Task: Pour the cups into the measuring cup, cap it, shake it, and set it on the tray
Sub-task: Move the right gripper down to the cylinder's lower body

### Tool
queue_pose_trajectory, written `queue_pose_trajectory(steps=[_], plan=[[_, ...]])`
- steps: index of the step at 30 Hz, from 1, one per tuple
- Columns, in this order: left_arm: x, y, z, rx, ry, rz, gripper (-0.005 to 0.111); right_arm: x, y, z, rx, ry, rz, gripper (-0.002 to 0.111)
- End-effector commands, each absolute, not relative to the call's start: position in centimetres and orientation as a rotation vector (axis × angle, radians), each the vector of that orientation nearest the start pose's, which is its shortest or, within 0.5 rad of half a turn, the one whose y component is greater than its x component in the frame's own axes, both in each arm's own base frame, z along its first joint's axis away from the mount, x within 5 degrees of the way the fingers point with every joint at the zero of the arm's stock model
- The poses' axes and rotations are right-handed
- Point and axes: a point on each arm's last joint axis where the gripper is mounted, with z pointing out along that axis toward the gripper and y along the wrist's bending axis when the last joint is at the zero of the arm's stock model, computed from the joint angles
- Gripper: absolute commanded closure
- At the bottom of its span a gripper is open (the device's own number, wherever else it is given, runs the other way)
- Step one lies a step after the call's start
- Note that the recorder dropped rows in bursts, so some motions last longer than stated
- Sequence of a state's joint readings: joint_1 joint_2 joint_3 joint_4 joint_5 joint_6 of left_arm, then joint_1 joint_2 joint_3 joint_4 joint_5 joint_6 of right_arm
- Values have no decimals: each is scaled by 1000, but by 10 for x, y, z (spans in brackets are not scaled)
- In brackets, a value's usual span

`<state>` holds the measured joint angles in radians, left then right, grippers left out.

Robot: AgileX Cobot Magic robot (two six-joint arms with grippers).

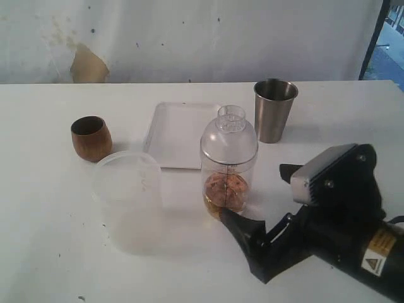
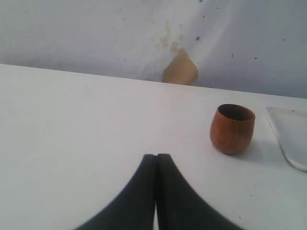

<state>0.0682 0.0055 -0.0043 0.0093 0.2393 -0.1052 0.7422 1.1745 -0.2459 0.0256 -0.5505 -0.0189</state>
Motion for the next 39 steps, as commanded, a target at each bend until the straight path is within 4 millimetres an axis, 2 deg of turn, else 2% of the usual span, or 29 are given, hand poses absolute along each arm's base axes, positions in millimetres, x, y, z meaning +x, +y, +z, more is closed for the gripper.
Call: queue_pose_trajectory(steps=[1, 5, 8, 11, 14, 20, 26, 34, 36, 39], plan=[[55, 4, 192, -146, 1710, -23, 107, 150, 139, 183, -654, 1699, 543, 3], [55, 4, 192, -146, 1710, -23, 107, 158, 147, 159, -667, 1701, 532, 3], [55, 4, 192, -146, 1710, -23, 107, 163, 149, 149, -636, 1679, 530, 3], [55, 4, 192, -146, 1710, -23, 107, 174, 150, 137, -556, 1690, 486, 3], [55, 4, 192, -146, 1710, -23, 107, 189, 160, 126, -530, 1720, 459, 3], [55, 4, 192, -146, 1710, -23, 107, 205, 177, 121, -543, 1696, 477, 3], [55, 4, 192, -146, 1710, -23, 107, 222, 181, 115, -447, 1714, 424, 3], [55, 4, 192, -146, 1710, -23, 107, 244, 199, 104, -504, 1670, 336, 3], [55, 4, 192, -146, 1710, -23, 107, 251, 200, 102, -485, 1666, 294, 3], [55, 4, 192, -146, 1710, -23, 107, 260, 194, 102, -356, 1689, 212, 3]])
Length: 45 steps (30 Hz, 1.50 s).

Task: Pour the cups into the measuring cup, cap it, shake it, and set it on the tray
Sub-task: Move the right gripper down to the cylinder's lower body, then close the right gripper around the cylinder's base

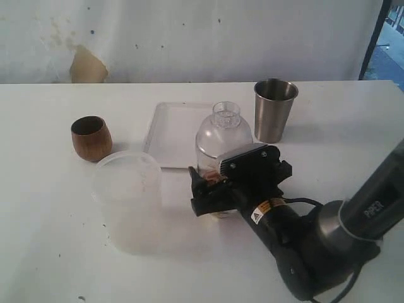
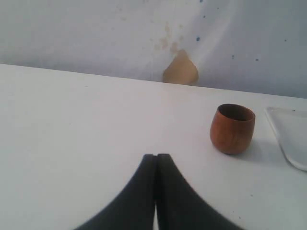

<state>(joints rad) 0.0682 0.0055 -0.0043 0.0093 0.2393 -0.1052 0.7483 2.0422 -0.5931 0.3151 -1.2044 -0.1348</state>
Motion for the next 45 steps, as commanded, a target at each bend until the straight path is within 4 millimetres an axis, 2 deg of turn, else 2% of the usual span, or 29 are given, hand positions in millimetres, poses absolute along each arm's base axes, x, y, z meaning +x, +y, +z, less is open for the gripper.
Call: queue_pose_trajectory(steps=[1, 25, 28, 30, 32, 38, 39, 40, 45], plan=[[55, 4, 192, -146, 1710, -23, 107, 261, 192, 102, -336, 1694, 201, 3], [55, 4, 192, -146, 1710, -23, 107, 260, 194, 102, -314, 1699, 251, 3], [55, 4, 192, -146, 1710, -23, 107, 260, 194, 103, -313, 1697, 252, 6], [55, 4, 192, -146, 1710, -23, 107, 262, 196, 104, -311, 1690, 257, 15], [55, 4, 192, -146, 1710, -23, 107, 263, 198, 105, -320, 1680, 267, 29], [55, 4, 192, -146, 1710, -23, 107, 264, 197, 106, -265, 1689, 287, 94], [55, 4, 192, -146, 1710, -23, 107, 264, 196, 105, -247, 1695, 293, 102], [55, 4, 192, -146, 1710, -23, 107, 264, 196, 105, -228, 1698, 304, 108], [55, 4, 192, -146, 1710, -23, 107, 264, 196, 105, -221, 1700, 313, 108]])
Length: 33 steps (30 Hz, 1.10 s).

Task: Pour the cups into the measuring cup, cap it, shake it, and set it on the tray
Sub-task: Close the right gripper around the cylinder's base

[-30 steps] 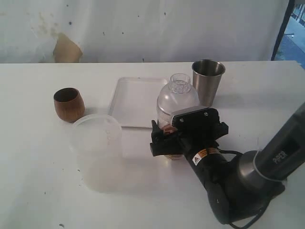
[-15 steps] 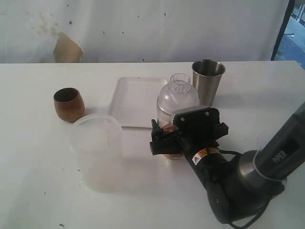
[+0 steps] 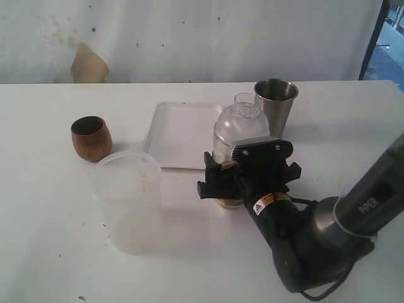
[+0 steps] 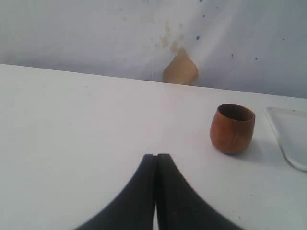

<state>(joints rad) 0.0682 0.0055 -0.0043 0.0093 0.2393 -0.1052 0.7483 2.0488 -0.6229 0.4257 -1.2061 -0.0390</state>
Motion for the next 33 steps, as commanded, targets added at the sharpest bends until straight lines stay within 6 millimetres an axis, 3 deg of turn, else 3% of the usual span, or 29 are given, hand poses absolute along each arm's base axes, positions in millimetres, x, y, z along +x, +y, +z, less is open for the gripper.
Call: queue_pose_trajectory(steps=[1, 5, 8, 12, 15, 17, 19, 20, 23, 27, 28, 31, 33], plan=[[55, 4, 192, -146, 1710, -23, 107, 264, 196, 105, -229, 1698, 310, 108], [55, 4, 192, -146, 1710, -23, 107, 263, 200, 107, -387, 1655, 228, 108], [55, 4, 192, -146, 1710, -23, 107, 261, 206, 121, -547, 1561, 173, 108], [55, 4, 192, -146, 1710, -23, 107, 264, 195, 156, -353, 1521, 214, 108], [55, 4, 192, -146, 1710, -23, 107, 267, 187, 170, -320, 1564, 238, 108], [55, 4, 192, -146, 1710, -23, 107, 261, 197, 175, -407, 1571, 376, 108], [55, 4, 192, -146, 1710, -23, 107, 252, 209, 177, -601, 1526, 389, 108], [55, 4, 192, -146, 1710, -23, 107, 252, 207, 178, -585, 1539, 353, 108], [55, 4, 192, -146, 1710, -23, 107, 267, 179, 185, -313, 1604, 251, 108], [55, 4, 192, -146, 1710, -23, 107, 254, 197, 188, -606, 1541, 441, 108], [55, 4, 192, -146, 1710, -23, 107, 254, 197, 187, -606, 1547, 410, 108], [55, 4, 192, -146, 1710, -23, 107, 269, 173, 187, -351, 1618, 269, 108], [55, 4, 192, -146, 1710, -23, 107, 263, 185, 184, -505, 1610, 385, 108]])
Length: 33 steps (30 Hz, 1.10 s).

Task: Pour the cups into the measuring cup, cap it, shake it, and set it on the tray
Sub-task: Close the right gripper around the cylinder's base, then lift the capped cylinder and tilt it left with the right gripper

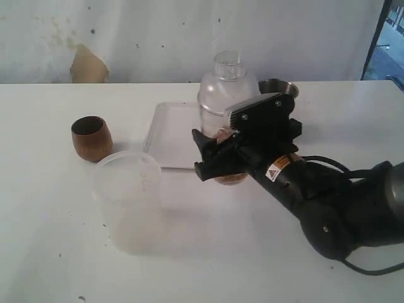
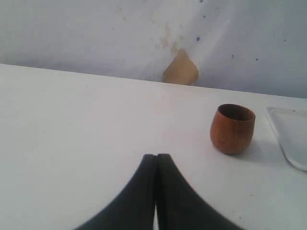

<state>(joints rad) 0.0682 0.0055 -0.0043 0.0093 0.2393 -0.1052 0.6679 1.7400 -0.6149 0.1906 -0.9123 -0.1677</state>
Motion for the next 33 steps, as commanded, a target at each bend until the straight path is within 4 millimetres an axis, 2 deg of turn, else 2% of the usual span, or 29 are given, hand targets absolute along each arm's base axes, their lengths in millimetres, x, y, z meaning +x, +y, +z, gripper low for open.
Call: queue_pose_trajectory(steps=[1, 3, 5, 6, 7, 9, 10, 11, 13, 14, 15, 16, 19, 24, 28, 31, 33], plan=[[55, 4, 192, -146, 1710, -23, 107, 256, 194, 183, -638, 1587, 444, 108], [55, 4, 192, -146, 1710, -23, 107, 252, 199, 181, -670, 1590, 443, 108], [55, 4, 192, -146, 1710, -23, 107, 265, 181, 183, -479, 1626, 309, 108], [55, 4, 192, -146, 1710, -23, 107, 269, 174, 184, -406, 1635, 301, 108], [55, 4, 192, -146, 1710, -23, 107, 270, 173, 184, -403, 1634, 347, 108], [55, 4, 192, -146, 1710, -23, 107, 259, 190, 186, -572, 1590, 521, 108], [55, 4, 192, -146, 1710, -23, 107, 253, 198, 186, -659, 1566, 565, 108], [55, 4, 192, -146, 1710, -23, 107, 252, 199, 186, -673, 1559, 546, 108], [55, 4, 192, -146, 1710, -23, 107, 262, 187, 185, -570, 1594, 410, 108], [55, 4, 192, -146, 1710, -23, 107, 269, 177, 185, -464, 1623, 354, 108], [55, 4, 192, -146, 1710, -23, 107, 271, 172, 185, -426, 1635, 356, 108], [55, 4, 192, -146, 1710, -23, 107, 270, 174, 184, -453, 1633, 395, 108], [55, 4, 192, -146, 1710, -23, 107, 255, 194, 183, -695, 1580, 551, 108], [55, 4, 192, -146, 1710, -23, 107, 267, 184, 190, -570, 1562, 464, 108], [55, 4, 192, -146, 1710, -23, 107, 266, 193, 196, -685, 1496, 486, 108], [55, 4, 192, -146, 1710, -23, 107, 283, 199, 205, -710, 1492, 472, 108], [55, 4, 192, -146, 1710, -23, 107, 289, 209, 207, -760, 1510, 540, 108]])
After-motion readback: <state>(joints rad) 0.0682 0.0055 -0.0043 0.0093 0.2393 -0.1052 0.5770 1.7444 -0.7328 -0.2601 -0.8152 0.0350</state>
